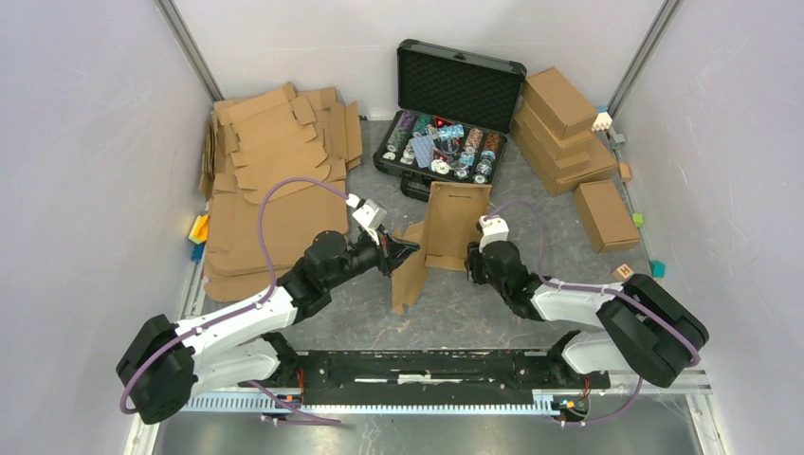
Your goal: Fold the paper box
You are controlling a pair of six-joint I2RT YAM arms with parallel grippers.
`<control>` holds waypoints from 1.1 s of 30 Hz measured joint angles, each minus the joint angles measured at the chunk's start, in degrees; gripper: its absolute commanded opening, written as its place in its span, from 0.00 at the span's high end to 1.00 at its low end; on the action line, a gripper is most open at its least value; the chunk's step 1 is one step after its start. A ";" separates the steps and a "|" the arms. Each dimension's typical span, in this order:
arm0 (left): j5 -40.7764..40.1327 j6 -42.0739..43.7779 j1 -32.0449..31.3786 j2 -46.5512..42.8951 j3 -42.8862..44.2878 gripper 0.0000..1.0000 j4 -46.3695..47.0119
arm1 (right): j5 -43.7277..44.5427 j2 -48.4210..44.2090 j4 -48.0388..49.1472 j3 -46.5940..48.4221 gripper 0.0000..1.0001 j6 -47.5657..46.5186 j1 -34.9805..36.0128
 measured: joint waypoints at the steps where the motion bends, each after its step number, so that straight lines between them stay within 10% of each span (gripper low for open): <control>1: -0.11 0.00 -0.04 0.02 0.00 0.95 0.00 | 1.27 0.70 -0.90 1.01 0.55 -0.09 0.63; 12: -1.38 -0.98 -0.09 0.09 0.00 0.95 0.15 | 7.43 5.44 -8.22 8.72 0.37 -1.68 4.33; 33: -1.42 -1.49 -0.22 -0.22 0.00 0.95 -0.22 | 6.19 7.37 -0.50 6.67 0.46 2.10 4.13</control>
